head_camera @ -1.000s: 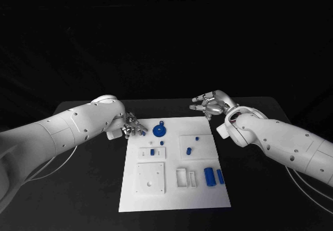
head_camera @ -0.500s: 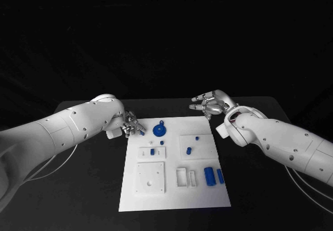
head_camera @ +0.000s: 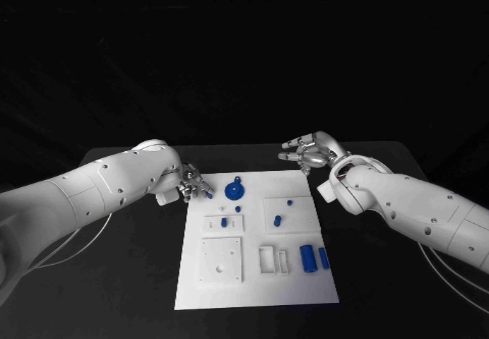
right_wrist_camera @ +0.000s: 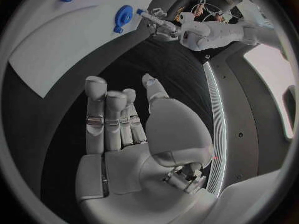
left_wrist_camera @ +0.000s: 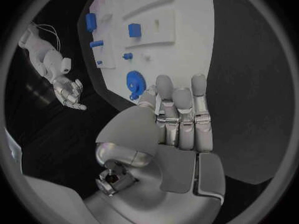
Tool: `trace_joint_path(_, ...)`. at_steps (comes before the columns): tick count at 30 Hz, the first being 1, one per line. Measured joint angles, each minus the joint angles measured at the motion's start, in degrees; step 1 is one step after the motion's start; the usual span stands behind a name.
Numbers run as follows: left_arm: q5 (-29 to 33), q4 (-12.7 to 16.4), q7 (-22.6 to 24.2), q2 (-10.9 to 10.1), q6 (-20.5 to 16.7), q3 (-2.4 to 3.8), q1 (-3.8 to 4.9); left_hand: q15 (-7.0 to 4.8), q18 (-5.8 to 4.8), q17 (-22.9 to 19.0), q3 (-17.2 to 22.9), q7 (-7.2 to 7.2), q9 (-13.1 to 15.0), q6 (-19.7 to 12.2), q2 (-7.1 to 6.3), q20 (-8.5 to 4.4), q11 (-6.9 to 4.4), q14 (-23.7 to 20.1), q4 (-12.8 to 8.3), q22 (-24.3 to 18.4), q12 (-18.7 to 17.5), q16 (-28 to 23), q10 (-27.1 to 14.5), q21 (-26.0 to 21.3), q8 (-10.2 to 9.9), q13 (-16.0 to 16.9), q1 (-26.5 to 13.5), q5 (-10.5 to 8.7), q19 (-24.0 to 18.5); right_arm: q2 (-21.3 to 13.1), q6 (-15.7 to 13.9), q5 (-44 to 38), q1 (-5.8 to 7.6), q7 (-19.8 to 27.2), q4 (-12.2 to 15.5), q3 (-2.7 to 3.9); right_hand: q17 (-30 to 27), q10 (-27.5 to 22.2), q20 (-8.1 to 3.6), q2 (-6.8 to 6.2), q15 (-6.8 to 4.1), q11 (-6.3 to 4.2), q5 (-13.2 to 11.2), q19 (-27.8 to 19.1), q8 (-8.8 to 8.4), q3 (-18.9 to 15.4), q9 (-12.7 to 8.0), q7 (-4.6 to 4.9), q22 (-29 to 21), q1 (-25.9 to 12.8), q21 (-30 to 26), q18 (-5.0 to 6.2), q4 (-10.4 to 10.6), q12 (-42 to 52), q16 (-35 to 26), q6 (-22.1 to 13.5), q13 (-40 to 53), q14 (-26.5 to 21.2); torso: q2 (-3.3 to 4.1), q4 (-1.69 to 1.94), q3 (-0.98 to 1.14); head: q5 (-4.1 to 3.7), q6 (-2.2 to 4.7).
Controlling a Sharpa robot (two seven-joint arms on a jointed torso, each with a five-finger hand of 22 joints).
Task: Assemble the parts on the task board
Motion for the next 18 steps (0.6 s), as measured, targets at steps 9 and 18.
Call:
trace_joint_path(9, 1.68, 5.56, -0.33, -3.10, -4.48, -0.02, -0.08, -0.34, 0.00, 0.48, 0.02, 0.10, 3.36, 1.12, -1.41, -0.20, -0.56, 1.43, -0.02, -0.01, -0.22, -0.29, 0.00, 1.18, -1.06, 0.14, -1.49, 2.89, 0.20, -0.12, 0.00, 0.00, 0.00, 0.01, -0.04, 0.00, -0.01, 0.00, 0.00, 0.00, 0.00, 0.00, 0.43, 0.00, 0.00, 0.01, 0.00, 0.00, 0.00, 0.00, 0.00, 0.00, 0.01, 0.00, 0.00, 0.00, 0.00, 0.00, -0.10, 0.12, -0.01, 0.04, -0.03)
trace_joint_path(18, 2.59, 10.99, -0.77, -6.36, -9.05, -0.01, -0.06, -0.48, 0.00, 1.16, 0.13, 0.38, 3.15, 2.08, -2.00, 0.00, -0.67, 2.52, -0.92, -0.01, 0.18, -1.11, 0.09, 1.98, -2.68, -0.30, -2.09, 5.89, 0.40, -0.25, 0.00, 0.03, 0.00, 0.02, -0.04, 0.00, -0.01, 0.00, 0.00, 0.00, 0.00, 0.00, 0.67, 0.00, 0.00, -0.02, 0.00, 0.00, 0.00, 0.00, -0.01, 0.01, 0.33, -0.01, 0.00, 0.00, 0.05, 0.00, -0.13, 0.15, -0.01, 0.24, 0.11)
